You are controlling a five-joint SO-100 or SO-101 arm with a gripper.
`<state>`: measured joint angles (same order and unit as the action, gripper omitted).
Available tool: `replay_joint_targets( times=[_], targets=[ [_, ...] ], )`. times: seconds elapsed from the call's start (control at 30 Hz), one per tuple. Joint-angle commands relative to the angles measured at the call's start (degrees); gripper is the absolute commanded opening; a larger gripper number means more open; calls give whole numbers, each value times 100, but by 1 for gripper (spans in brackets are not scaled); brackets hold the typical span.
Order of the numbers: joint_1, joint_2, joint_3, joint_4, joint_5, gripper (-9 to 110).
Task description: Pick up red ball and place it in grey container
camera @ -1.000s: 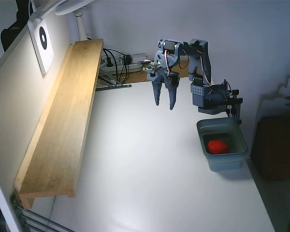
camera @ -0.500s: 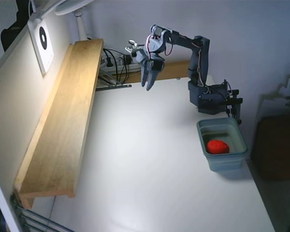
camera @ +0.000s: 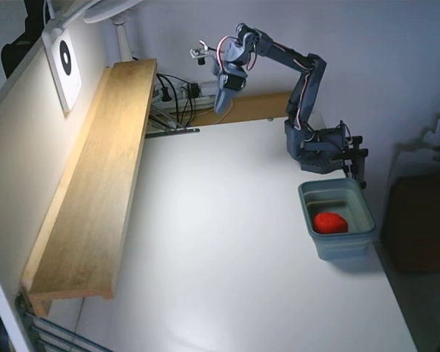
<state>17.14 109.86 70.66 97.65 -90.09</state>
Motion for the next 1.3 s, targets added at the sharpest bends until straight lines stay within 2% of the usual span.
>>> replay_joint_targets(
  times=[0.0,0.43,1.27],
  targets=[
    [439,438,136,143,9,1],
    [1233,906,485,230,9,-3],
    [1286,937,509,235,9,-3]
  ],
)
